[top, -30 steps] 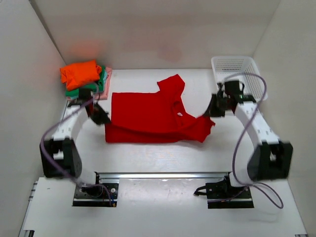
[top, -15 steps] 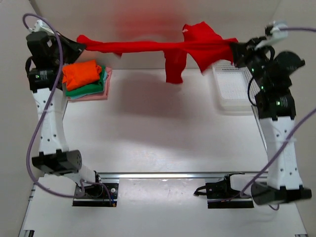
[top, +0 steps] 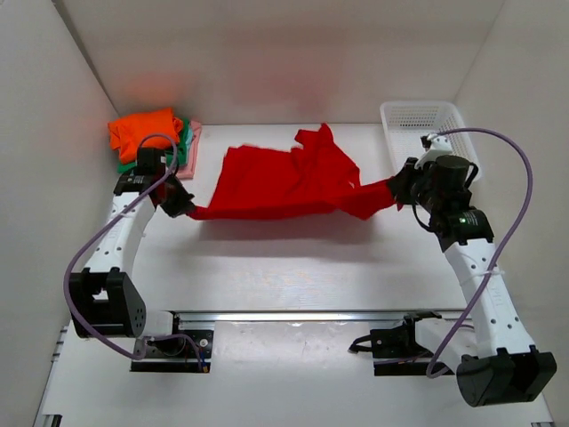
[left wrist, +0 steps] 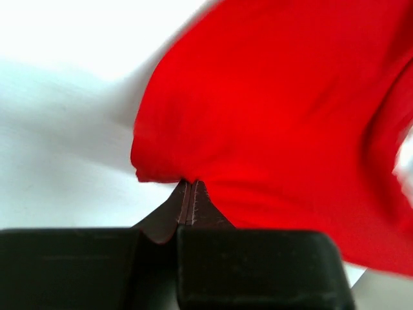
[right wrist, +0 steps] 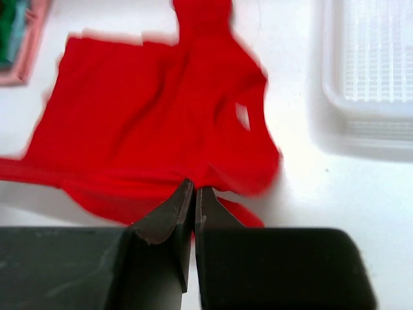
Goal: Fold and stack the t-shirts
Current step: Flatten out the tshirt
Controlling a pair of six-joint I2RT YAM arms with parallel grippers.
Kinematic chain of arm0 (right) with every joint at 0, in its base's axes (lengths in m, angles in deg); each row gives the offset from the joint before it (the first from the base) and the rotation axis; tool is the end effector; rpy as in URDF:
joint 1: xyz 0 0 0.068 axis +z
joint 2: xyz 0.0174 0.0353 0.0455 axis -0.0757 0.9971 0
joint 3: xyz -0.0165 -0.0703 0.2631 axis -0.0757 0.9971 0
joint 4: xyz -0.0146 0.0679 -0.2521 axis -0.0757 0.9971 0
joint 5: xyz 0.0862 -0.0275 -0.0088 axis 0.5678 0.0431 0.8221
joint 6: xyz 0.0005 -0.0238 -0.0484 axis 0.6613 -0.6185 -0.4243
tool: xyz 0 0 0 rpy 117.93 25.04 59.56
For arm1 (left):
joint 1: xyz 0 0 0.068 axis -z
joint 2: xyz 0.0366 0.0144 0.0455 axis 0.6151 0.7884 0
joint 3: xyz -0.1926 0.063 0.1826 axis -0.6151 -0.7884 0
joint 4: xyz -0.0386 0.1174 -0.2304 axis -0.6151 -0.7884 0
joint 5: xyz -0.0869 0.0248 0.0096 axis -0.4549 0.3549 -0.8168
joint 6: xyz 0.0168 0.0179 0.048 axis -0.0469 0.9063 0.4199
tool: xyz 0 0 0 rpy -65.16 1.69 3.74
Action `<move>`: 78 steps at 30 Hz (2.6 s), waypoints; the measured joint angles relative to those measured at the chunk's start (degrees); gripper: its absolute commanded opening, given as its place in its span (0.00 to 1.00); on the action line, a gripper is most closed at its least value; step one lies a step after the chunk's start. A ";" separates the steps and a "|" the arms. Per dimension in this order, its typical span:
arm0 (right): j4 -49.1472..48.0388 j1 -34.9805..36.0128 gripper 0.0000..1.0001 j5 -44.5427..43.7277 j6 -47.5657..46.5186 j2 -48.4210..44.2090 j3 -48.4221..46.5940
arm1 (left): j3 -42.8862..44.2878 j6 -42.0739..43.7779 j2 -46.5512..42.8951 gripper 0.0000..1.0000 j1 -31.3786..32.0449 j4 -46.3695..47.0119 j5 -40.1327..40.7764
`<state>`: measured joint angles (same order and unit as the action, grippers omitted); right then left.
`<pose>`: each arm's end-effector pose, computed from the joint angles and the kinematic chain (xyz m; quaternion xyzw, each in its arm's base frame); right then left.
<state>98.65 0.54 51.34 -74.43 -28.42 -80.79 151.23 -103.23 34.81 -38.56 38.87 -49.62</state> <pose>0.2151 0.0241 0.3640 0.0106 0.8376 0.1506 0.5249 0.2745 -0.0010 0.2882 -0.2989 0.9169 -0.1319 0.2290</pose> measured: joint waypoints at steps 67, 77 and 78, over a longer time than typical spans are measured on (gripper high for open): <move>8.68 -5.68 0.00 6.73 7.43 33.44 -60.00 | 53.92 -9.60 26.56 0.00 -12.50 7.72 -19.17; -0.68 -1.92 0.00 -6.25 7.48 -13.27 -5.35 | 21.07 -2.16 -5.49 0.00 -6.58 10.05 -12.04; 1.25 -1.81 0.00 -6.47 8.37 -13.79 -1.51 | 15.69 -1.95 -6.05 0.00 -6.23 9.75 -10.88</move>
<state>99.89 -1.27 44.87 -66.06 -42.21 -82.30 166.93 -105.17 28.76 -44.79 48.62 -60.50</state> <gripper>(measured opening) 0.008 0.022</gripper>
